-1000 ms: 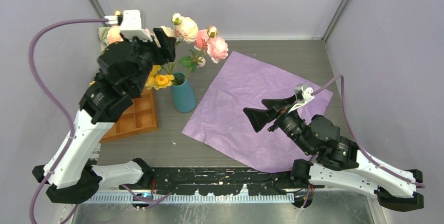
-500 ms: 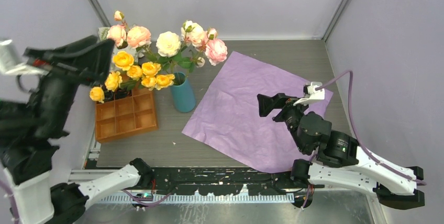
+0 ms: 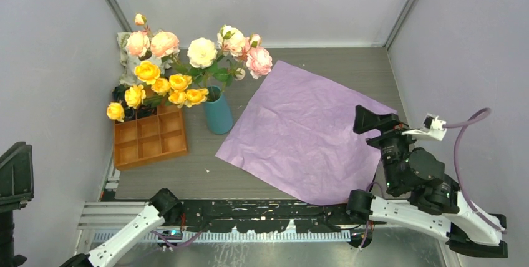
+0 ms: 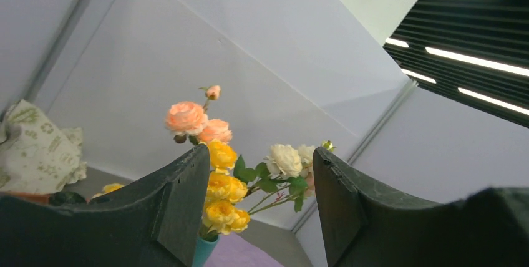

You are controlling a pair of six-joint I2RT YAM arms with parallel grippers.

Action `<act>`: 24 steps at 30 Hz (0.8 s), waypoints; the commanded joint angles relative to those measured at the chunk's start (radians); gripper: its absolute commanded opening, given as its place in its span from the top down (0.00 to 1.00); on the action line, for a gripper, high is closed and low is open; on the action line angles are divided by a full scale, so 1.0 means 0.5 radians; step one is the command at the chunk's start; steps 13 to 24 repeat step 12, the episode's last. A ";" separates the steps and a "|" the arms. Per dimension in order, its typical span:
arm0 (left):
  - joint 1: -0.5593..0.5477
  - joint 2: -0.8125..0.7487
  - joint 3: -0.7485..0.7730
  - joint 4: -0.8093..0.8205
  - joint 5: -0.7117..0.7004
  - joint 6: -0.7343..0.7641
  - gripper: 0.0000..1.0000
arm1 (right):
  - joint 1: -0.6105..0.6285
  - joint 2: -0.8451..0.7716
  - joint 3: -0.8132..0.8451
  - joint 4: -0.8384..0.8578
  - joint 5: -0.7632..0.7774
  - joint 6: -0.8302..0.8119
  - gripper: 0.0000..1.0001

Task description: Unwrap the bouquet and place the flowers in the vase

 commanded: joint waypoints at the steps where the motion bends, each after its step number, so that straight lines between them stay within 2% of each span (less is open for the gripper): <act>1: 0.012 -0.045 -0.063 -0.233 -0.253 -0.058 0.38 | 0.001 -0.042 0.057 -0.145 0.227 0.090 0.01; 5: 0.012 -0.048 -0.029 -0.340 -0.299 -0.093 0.39 | -0.001 -0.024 0.127 -0.319 0.307 0.192 0.02; 7: 0.016 -0.057 -0.018 -0.371 -0.305 -0.110 0.39 | 0.001 -0.038 0.125 -0.308 0.264 0.190 0.04; 12: 0.019 -0.086 -0.022 -0.416 -0.330 -0.139 0.39 | 0.001 -0.118 0.073 -0.281 0.284 0.233 0.01; 24: 0.019 -0.086 -0.022 -0.416 -0.330 -0.139 0.39 | 0.001 -0.118 0.073 -0.281 0.284 0.233 0.01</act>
